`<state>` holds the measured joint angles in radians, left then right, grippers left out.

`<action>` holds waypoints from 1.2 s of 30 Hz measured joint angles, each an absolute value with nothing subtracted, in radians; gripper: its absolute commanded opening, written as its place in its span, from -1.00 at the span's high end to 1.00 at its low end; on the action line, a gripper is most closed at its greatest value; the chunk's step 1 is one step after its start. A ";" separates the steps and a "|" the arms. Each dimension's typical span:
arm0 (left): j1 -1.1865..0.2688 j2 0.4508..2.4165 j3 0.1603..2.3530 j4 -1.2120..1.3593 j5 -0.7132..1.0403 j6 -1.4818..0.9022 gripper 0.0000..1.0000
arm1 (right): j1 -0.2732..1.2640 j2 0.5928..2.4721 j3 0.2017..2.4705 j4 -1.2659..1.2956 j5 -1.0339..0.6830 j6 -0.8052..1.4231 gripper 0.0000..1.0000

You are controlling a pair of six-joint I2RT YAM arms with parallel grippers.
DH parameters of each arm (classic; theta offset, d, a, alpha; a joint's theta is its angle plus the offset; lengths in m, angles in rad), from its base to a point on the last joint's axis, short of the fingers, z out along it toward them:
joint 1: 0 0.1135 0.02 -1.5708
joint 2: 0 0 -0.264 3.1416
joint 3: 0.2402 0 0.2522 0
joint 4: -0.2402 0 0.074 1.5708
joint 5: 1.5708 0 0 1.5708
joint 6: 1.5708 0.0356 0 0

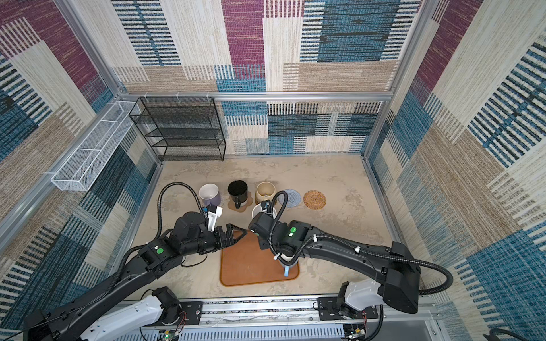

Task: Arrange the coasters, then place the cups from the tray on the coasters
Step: 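Carry the speckled mug with the right gripper toward the blue felt coaster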

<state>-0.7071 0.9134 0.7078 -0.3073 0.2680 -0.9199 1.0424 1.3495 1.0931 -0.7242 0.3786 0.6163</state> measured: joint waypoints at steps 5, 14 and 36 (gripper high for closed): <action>-0.707 0.997 0.766 -0.282 0.274 -0.912 -0.99 | 0.939 1.292 1.097 -0.731 0.385 0.558 1.00; -0.709 1.149 0.896 -0.256 0.294 -0.879 -0.99 | 0.713 1.271 1.085 -0.723 0.343 0.434 1.00; -0.670 1.573 1.241 -0.231 0.345 -0.773 -0.99 | 0.461 1.619 1.219 -0.535 0.176 0.299 1.00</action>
